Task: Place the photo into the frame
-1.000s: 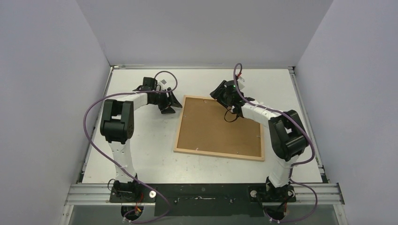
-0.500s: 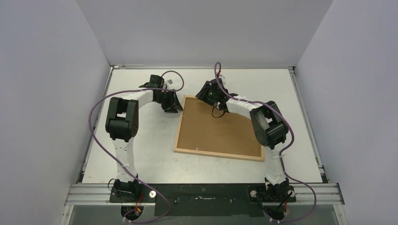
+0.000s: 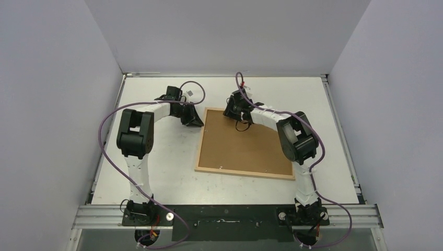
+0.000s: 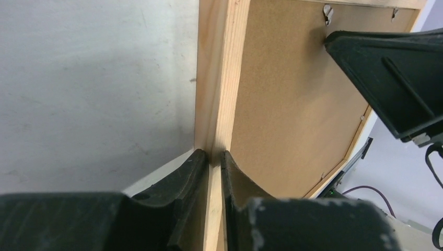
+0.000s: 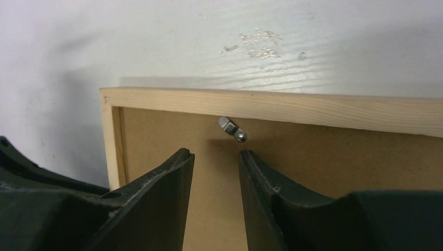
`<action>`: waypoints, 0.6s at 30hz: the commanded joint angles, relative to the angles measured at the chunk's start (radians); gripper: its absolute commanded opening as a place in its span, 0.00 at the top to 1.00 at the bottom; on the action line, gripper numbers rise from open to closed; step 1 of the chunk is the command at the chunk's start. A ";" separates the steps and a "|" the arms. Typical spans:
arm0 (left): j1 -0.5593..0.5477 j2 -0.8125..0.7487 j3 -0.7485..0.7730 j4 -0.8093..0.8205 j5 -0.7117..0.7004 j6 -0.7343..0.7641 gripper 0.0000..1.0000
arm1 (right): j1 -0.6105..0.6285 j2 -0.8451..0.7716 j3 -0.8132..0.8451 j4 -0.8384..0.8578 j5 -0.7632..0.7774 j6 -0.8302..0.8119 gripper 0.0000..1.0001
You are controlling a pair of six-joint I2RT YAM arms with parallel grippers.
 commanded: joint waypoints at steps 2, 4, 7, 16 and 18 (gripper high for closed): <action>-0.031 -0.034 -0.143 -0.034 -0.039 -0.010 0.91 | -0.028 -0.097 0.007 -0.146 0.125 0.033 0.60; -0.030 -0.066 -0.191 -0.022 -0.044 -0.023 0.92 | -0.038 -0.109 0.005 -0.187 0.153 0.031 0.57; -0.032 -0.115 -0.270 -0.009 -0.047 -0.039 0.93 | -0.058 -0.111 0.009 -0.246 0.197 0.037 0.53; -0.053 -0.232 -0.423 0.028 -0.057 -0.068 0.94 | -0.077 -0.050 0.129 -0.426 0.254 0.164 0.48; -0.057 -0.252 -0.448 0.040 -0.060 -0.073 0.94 | -0.074 -0.012 0.201 -0.502 0.276 0.176 0.49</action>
